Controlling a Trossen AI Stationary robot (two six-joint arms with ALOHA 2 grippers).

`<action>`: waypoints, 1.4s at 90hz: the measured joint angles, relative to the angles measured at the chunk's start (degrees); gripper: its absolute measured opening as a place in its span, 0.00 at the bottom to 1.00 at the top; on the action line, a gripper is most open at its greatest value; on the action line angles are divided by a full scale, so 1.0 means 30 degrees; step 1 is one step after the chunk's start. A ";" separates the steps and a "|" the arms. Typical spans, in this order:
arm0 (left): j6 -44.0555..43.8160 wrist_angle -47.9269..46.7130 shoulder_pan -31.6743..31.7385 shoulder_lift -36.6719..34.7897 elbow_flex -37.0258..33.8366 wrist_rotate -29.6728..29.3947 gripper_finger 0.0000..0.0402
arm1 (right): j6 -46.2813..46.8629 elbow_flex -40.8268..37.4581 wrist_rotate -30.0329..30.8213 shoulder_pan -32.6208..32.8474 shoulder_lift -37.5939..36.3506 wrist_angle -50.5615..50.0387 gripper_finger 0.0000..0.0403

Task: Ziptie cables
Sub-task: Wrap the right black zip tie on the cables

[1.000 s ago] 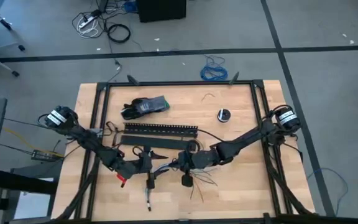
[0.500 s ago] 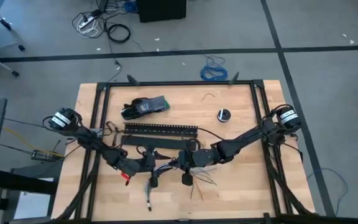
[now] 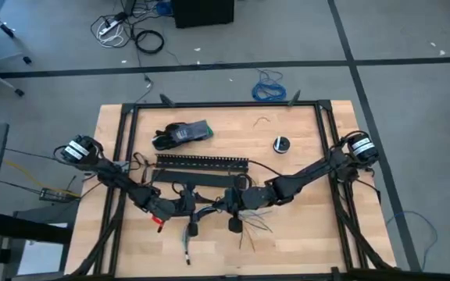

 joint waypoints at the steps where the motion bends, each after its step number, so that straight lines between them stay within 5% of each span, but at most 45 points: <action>1: 0.0000 -0.0014 0.0005 0.0000 0.0000 0.0000 0.26 | -0.0009 0.0000 0.0001 0.0000 0.0000 0.0008 0.00; 65: -0.0051 -0.0099 0.0367 -0.0036 0.0022 -0.0044 0.07 | -0.0542 -0.0007 0.0555 0.0029 -0.0240 -0.0094 0.00; 126: -0.0087 -0.0174 0.0961 0.0559 0.0044 0.0007 0.06 | -0.0782 -0.0044 0.1194 0.0036 -0.0240 -0.0122 0.00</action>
